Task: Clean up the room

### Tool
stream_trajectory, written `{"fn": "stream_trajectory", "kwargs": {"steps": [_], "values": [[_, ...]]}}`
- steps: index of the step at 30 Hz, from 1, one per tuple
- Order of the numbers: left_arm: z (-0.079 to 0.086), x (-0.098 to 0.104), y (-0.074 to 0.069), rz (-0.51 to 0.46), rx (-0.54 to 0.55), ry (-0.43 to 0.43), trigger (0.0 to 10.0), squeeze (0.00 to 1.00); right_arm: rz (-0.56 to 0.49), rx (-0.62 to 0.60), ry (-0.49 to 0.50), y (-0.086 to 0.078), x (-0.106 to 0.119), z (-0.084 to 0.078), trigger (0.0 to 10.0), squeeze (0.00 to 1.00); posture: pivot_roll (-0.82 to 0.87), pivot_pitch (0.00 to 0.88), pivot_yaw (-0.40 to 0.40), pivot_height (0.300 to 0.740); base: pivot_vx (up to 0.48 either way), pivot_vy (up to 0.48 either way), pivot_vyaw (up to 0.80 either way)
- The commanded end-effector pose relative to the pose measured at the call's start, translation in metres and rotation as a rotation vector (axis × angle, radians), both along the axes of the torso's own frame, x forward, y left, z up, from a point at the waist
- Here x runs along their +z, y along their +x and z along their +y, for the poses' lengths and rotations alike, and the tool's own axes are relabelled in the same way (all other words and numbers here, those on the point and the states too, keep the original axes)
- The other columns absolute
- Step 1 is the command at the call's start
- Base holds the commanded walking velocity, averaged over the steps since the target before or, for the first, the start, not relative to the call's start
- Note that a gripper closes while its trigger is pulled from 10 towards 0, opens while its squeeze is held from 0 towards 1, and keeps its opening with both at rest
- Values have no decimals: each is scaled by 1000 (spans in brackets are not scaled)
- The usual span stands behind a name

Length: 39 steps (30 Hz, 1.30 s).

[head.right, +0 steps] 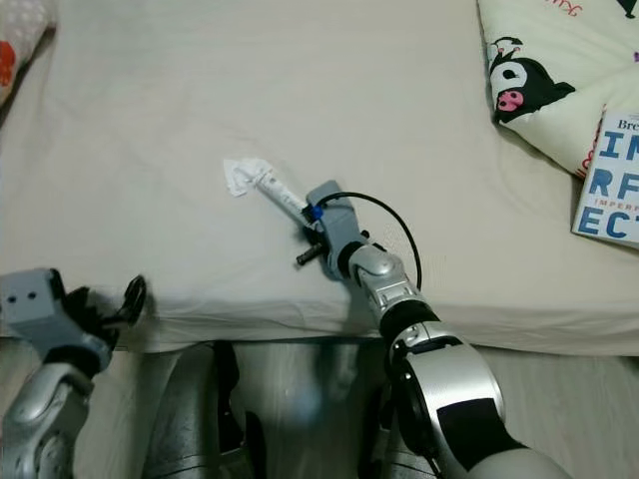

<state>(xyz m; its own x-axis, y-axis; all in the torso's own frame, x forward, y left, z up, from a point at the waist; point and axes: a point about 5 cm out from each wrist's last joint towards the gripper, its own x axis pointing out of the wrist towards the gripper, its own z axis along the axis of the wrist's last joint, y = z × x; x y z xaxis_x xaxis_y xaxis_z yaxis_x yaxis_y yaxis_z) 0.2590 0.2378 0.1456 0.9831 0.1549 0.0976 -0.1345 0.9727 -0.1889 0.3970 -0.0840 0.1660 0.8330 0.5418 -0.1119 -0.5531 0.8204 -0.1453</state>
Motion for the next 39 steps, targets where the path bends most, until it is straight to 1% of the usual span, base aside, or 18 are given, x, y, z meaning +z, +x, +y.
{"fn": "stream_trajectory", "kwargs": {"steps": [1, 3, 7, 11, 15, 18, 19, 20, 21, 23, 24, 27, 28, 31, 32, 36, 37, 39], "values": [[-2, -14, 0, 57, -1, -45, 10000, 0, -11, -50, 68, 2, 3, -6, 0, 0, 163, 428, -31, 521, 0, 0, 0], [-10, -12, 13, 38, -27, -68, 10000, 0, -49, -129, 174, 6, 14, -16, 0, 0, 140, 404, -28, 521, 0, 0, 0], [-25, -7, 32, 7, -85, -97, 10000, 0, -93, -201, 234, 5, 15, -31, 0, 0, 79, 348, -21, 521, 0, 0, 0], [-31, -6, 39, -3, -110, -107, 10000, 0, -115, -236, 243, 4, 14, -38, 0, 0, 44, 331, -16, 521, 0, 0, 0], [-53, 0, 61, -29, -199, -106, 10000, 0, -143, -354, 257, -4, 2, -63, 0, 0, -55, 301, -4, 521, 0, 0, -591], [-53, 0, 61, -29, -199, -106, 10000, 0, -143, -354, 257, -4, 2, -63, 0, 0, -55, 301, -4, 521, 0, 0, -788], [-80, 3, 85, -38, -276, -77, 10000, 0, -171, -400, 223, -19, -10, -77, 0, 0, -187, 282, 15, 521, 0, 0, -775], [-80, 3, 85, -38, -276, -77, 10000, 0, -171, -400, 223, -19, -10, -77, 0, 0, -187, 282, 15, 521, 0, 0, -775], [-93, 7, 99, -27, -286, -48, 10000, 0, -187, -406, 213, -32, -17, -82, 0, 0, -248, 276, 31, 521, 0, 0, 0], [-93, 7, 99, -27, -286, -48, 10000, 0, -187, -406, 213, -32, -17, -82, 0, 0, -248, 276, 31, 521, 0, 0, 0], [-107, 13, 111, -27, -293, 6, 10000, 0, -191, -419, 219, -46, -23, -86, 0, 0, -275, 275, 34, 521, 0, 0, 0], [-116, 20, 119, -25, -282, 62, 10000, 0, -190, -431, 235, -57, -27, -88, 0, 0, -297, 274, 41, 521, 0, 0, 0], [-123, 28, 126, -24, -253, 129, 10000, 0, -188, -444, 251, -68, -30, -87, 0, 0, -318, 275, 47, 521, 0, 0, 0], [-128, 34, 131, -22, -224, 203, 10000, 0, -187, -454, 262, -74, -32, -86, 0, 0, -327, 280, 49, 521, 0, 0, 0], [-129, 36, 134, -10, -178, 300, 10000, 0, -185, -458, 269, -79, -33, -84, 0, 0, -339, 286, 51, 521, 0, 0, 0], [-127, 38, 138, -5, -123, 399, 10000, 0, -179, -459, 269, -84, -32, -80, 0, 0, -342, 292, 51, 521, 0, 0, 0], [-120, 35, 139, 16, -80, 486, 10000, 0, -173, -453, 270, -87, -32, -78, 9490, 0, -351, 309, 47, 521, 0, 0, 0], [-115, 34, 140, 29, -52, 542, 10000, 0, -170, -449, 271, -89, -31, -76, 9490, 0, -355, 315, 47, 521, 0, 0, 0]]}}
